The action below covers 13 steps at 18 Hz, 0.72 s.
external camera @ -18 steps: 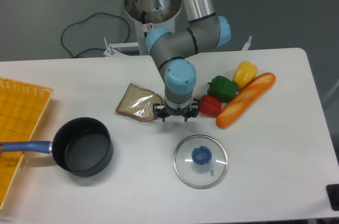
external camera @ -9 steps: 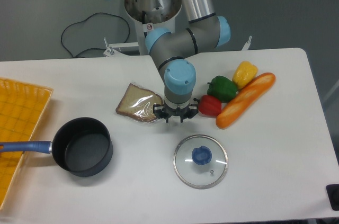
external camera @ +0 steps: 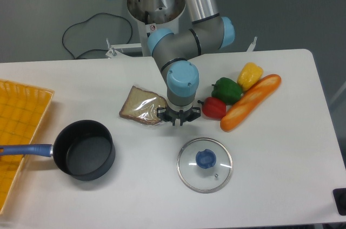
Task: Pick up the toast
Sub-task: 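Close the gripper on the edge of the bagged toast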
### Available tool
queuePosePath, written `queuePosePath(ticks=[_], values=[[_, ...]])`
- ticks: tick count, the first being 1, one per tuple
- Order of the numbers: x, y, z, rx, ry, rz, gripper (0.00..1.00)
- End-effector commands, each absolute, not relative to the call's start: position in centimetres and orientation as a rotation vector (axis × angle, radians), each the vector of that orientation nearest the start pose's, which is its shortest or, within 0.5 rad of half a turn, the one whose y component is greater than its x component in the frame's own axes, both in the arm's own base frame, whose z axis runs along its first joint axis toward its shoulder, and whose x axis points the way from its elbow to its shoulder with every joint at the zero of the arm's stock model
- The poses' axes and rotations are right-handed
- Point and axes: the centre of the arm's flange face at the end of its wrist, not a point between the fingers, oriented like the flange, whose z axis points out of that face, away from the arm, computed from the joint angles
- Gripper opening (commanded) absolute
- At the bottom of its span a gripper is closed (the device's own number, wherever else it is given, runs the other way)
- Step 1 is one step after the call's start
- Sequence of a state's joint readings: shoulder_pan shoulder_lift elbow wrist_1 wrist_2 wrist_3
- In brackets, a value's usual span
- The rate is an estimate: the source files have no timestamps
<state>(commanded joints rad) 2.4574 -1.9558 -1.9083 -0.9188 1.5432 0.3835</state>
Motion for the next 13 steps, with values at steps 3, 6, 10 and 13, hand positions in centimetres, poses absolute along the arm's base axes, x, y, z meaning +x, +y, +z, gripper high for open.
queuePosePath(ticks=[3, 6, 10, 13], values=[[-33.8, 45.1, 19.1, -3.073, -0.816, -0.1, 0.07], [-33.9, 45.2, 19.4, -3.063, -0.834, -0.092, 0.0], [-34.1, 45.4, 19.7, -3.06, -0.828, -0.088, 0.0], [-34.4, 45.9, 21.0, -3.04, -0.822, -0.066, 0.0]])
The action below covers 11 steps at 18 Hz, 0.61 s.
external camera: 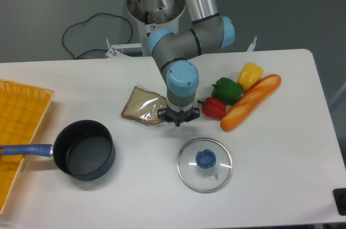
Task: Pick up the toast
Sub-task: 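Close the gripper on the edge of the bagged toast, then lift the bagged toast up off the table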
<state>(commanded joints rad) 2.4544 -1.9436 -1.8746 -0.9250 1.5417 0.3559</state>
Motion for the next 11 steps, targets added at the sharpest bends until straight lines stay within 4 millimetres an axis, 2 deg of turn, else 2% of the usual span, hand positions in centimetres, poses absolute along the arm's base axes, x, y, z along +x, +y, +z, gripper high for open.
queuePosePath(ticks=[7, 11], values=[[-32.6, 48.0, 24.9, -3.014, -0.732, -0.007, 0.0], [-31.1, 49.2, 27.9, -3.012, -0.678, 0.006, 0.0]])
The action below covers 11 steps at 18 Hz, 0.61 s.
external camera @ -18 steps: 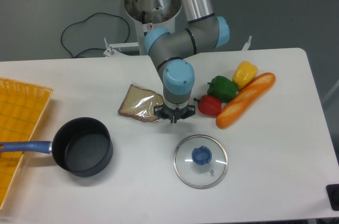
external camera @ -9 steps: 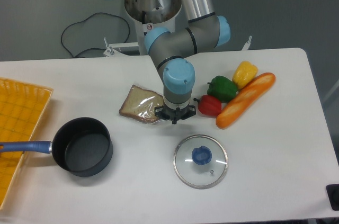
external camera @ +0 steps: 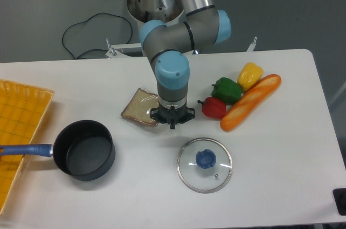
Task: Pick up the toast
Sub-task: 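Lift the bagged toast up off the table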
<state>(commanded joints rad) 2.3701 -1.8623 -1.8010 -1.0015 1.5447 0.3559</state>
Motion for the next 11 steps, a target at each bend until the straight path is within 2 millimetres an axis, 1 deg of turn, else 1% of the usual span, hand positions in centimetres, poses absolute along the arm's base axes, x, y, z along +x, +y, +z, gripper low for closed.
queuePosePath(ticks=[4, 7, 8, 9, 11], values=[[-29.3, 51.1, 30.6, -3.015, -0.606, 0.002, 0.0], [-28.2, 51.5, 32.4, -2.992, -0.573, 0.012, 0.0], [-27.8, 51.7, 32.6, -2.988, -0.56, 0.011, 0.0], [-27.7, 51.9, 33.0, -2.983, -0.554, 0.017, 0.0], [-27.3, 51.9, 34.4, -2.976, -0.541, 0.025, 0.0]])
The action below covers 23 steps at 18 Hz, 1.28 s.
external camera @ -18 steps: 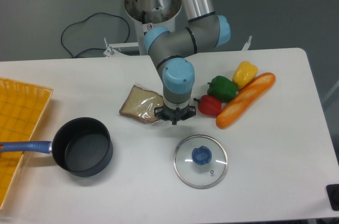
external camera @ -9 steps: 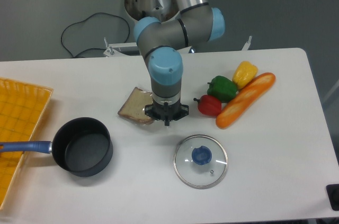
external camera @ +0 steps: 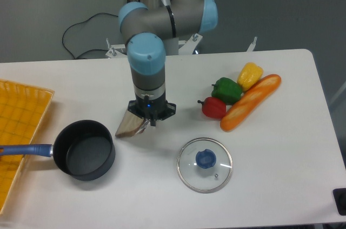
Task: Pick up the toast
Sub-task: 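Lift the bagged toast up off the table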
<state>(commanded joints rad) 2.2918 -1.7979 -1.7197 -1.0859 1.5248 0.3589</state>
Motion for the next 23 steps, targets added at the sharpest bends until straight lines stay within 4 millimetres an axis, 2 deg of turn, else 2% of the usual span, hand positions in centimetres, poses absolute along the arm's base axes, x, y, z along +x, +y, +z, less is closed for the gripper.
queuePosePath(ticks=[3, 8, 14, 18, 23], values=[[-26.9, 51.5, 36.1, -2.97, -0.525, 0.028, 0.0], [-27.3, 51.5, 37.2, -2.961, -0.528, 0.047, 0.0], [-28.3, 51.6, 41.1, -3.018, -0.426, 0.023, 0.0], [-28.7, 50.9, 41.3, -3.097, -0.301, 0.046, 0.0], [-29.3, 50.8, 42.0, -3.096, -0.3, 0.055, 0.0]])
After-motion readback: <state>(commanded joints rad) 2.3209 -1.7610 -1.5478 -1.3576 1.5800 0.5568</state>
